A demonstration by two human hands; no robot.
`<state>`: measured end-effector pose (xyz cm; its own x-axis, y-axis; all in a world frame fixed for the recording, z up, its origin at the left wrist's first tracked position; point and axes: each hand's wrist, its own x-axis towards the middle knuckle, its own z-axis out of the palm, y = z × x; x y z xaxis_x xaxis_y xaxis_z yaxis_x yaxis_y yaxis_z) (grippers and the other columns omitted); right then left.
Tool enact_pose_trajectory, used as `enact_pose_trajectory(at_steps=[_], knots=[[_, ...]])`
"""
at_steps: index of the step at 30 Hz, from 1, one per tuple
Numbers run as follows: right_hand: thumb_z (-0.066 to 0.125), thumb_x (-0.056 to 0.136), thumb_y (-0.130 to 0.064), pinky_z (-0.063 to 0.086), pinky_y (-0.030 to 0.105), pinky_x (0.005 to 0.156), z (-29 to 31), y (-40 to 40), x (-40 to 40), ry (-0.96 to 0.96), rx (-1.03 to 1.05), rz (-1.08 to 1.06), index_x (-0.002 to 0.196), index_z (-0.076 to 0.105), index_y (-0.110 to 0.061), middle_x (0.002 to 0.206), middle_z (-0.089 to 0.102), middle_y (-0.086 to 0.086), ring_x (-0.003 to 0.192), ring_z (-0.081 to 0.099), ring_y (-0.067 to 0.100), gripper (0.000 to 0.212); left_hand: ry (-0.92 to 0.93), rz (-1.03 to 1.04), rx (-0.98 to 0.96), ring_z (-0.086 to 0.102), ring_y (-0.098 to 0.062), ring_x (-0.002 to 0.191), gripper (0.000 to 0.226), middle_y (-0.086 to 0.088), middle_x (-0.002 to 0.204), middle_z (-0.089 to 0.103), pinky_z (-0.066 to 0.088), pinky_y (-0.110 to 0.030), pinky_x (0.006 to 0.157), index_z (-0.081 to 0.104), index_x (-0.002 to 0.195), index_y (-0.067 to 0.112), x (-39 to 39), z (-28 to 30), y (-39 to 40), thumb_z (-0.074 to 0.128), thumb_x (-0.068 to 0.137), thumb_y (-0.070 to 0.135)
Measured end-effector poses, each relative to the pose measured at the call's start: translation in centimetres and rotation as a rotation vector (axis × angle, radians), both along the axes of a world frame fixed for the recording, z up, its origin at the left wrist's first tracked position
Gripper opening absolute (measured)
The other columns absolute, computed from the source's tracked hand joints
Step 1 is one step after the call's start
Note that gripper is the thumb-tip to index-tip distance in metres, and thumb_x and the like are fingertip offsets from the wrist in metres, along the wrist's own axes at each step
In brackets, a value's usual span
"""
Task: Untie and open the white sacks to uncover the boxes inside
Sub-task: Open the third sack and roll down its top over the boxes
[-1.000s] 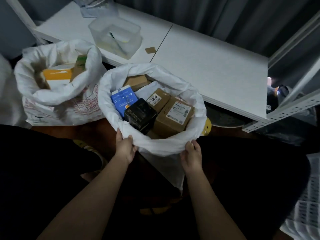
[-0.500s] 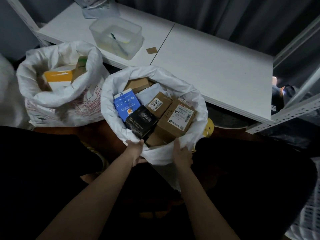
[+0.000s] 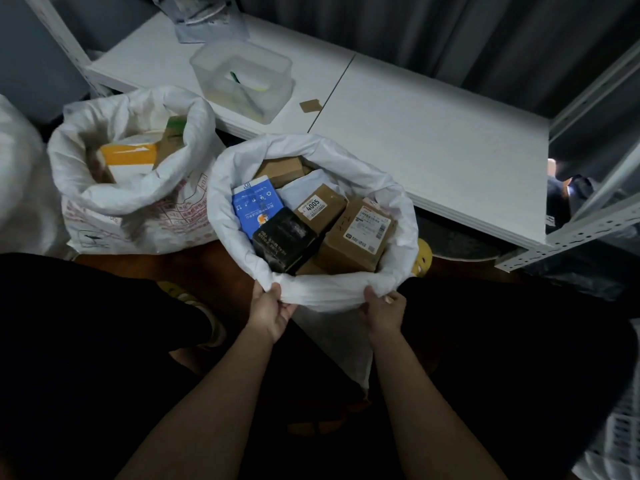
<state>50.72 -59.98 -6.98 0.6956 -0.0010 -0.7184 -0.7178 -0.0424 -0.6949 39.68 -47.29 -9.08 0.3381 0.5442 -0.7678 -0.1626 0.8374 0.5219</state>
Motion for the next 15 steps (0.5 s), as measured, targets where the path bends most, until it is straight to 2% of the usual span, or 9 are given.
enact_pose_trajectory(at_steps=[2,4,6,8,10,13,15], knots=[[0.075,0.080,-0.014,0.048,0.050,0.095,0.0,-0.7,0.5,-0.115,-0.370,0.164,0.138,0.032,-0.016,0.141,0.038,0.019,0.121,0.048,0.038,0.071,0.068,-0.046,-0.012,0.059,-0.024,0.098,0.043,-0.008,0.123,0.055,0.054,-0.036,0.069,0.039,0.139,0.026,-0.4,-0.2,-0.2,0.032,0.103,0.006],[0.071,0.082,-0.020,0.044,0.049,0.100,0.0,-1.2,1.5,-0.239,-0.580,0.435,0.146,0.028,-0.020,0.145,0.029,0.017,0.127,0.040,0.039,0.077,0.106,-0.114,-0.017,0.060,-0.023,0.095,0.042,-0.005,0.120,0.056,0.051,-0.037,0.068,0.041,0.136,0.027,-0.8,-0.4,0.1,0.034,0.102,0.005],[0.059,0.090,-0.024,0.042,0.043,0.103,0.2,-0.8,2.8,-0.255,-0.583,0.572,0.148,0.030,-0.016,0.146,0.033,0.017,0.130,0.039,0.036,0.066,0.185,-0.227,-0.012,0.060,-0.024,0.094,0.041,-0.005,0.117,0.059,0.050,-0.038,0.065,0.044,0.132,0.025,-1.0,-0.6,1.0,0.038,0.098,0.002],[0.055,0.093,-0.032,0.042,0.038,0.096,0.5,0.1,3.8,-0.202,-0.549,0.547,0.143,0.036,-0.007,0.140,0.043,0.016,0.127,0.045,0.034,0.059,0.334,-0.384,0.019,0.057,-0.032,0.098,0.040,-0.013,0.119,0.056,0.049,-0.039,0.065,0.044,0.134,0.013,-0.9,-0.7,2.2,0.043,0.095,0.005],[0.055,0.094,-0.035,0.044,0.038,0.092,0.8,0.7,4.1,-0.173,-0.590,0.502,0.136,0.041,-0.003,0.132,0.051,0.016,0.121,0.051,0.035,0.055,0.469,-0.428,0.050,0.055,-0.038,0.108,0.043,-0.021,0.125,0.053,0.047,-0.039,0.077,0.044,0.134,0.001,-0.2,-0.5,3.1,0.049,0.094,0.015],[0.056,0.094,-0.021,0.052,0.041,0.089,-0.4,0.5,4.4,-0.076,-0.551,0.370,0.123,0.057,-0.001,0.123,0.060,0.020,0.111,0.058,0.035,0.036,0.609,-0.378,0.148,0.054,-0.034,0.118,0.058,-0.018,0.131,0.053,0.043,-0.032,0.085,0.044,0.134,-0.004,0.5,-0.7,4.2,0.055,0.093,0.036],[0.056,0.094,-0.014,0.054,0.036,0.080,-0.5,0.1,4.9,-0.036,-0.397,0.234,0.121,0.060,-0.001,0.120,0.063,0.018,0.109,0.060,0.034,0.030,0.707,-0.404,0.208,0.058,-0.032,0.112,0.052,-0.020,0.126,0.057,0.041,-0.028,0.077,0.050,0.127,-0.007,0.6,-0.6,4.4,0.058,0.092,0.031]])
